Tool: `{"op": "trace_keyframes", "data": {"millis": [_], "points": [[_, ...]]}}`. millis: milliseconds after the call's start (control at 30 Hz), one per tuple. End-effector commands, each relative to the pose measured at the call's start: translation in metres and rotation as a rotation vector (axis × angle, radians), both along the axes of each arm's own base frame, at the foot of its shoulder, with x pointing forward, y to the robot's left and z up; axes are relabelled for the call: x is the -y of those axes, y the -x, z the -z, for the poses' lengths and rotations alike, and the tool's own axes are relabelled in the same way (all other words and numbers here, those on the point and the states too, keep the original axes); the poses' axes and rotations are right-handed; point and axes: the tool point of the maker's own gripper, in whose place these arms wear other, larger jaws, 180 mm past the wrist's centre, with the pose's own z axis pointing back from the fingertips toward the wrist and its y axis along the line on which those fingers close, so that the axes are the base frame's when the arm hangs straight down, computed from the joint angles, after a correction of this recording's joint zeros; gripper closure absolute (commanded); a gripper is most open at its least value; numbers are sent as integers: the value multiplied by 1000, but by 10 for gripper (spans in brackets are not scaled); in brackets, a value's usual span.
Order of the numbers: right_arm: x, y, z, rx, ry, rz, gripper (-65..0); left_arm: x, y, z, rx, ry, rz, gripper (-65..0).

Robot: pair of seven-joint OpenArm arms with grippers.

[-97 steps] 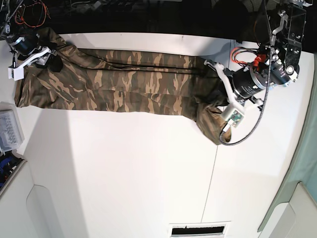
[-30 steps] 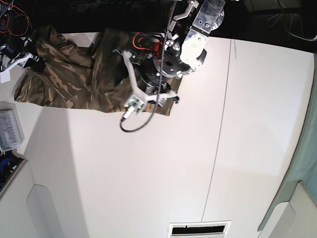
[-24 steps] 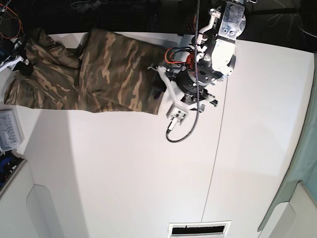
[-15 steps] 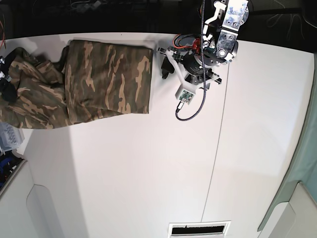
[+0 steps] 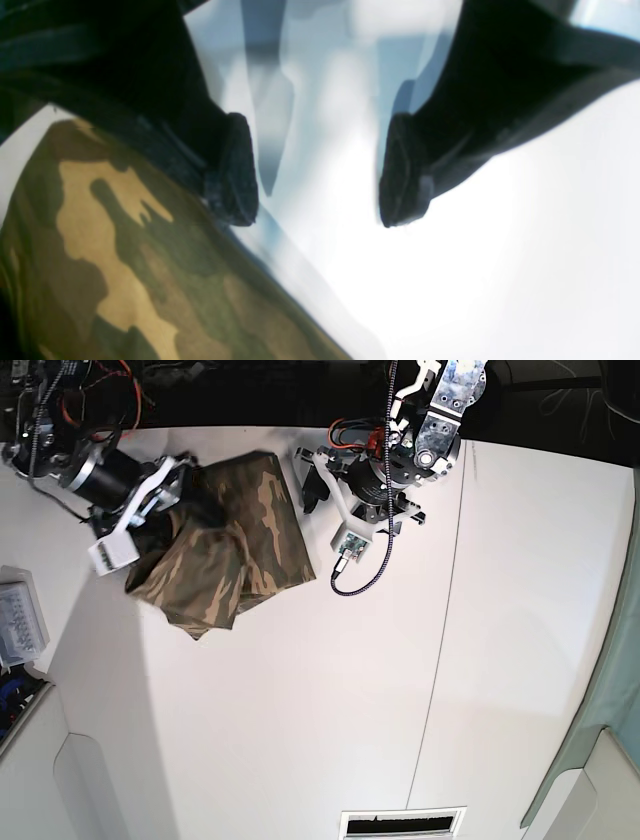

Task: Layout the t-shirt on the table in an organized manner, then fold the t-shirt properly
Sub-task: 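Fold the other strip end with the right gripper over the folded stack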

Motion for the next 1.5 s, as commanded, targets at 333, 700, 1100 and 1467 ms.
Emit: {"op": "trace_keyframes", "data": {"millis": [333, 700, 1100, 1467], "points": [[-82, -13, -23, 150, 3, -274, -434, -2, 5, 4, -30, -14, 6, -419], [-47, -55, -40, 236, 96, -170, -432, -74, -27, -14, 18, -40, -210, -395], [-56, -49, -48, 206, -16, -173, -432, -118, -43, -44, 94, -63, -220, -105], [-137, 8, -38, 131, -73, -433, -432, -114, -50, -67, 157, -45, -209, -57]]}}
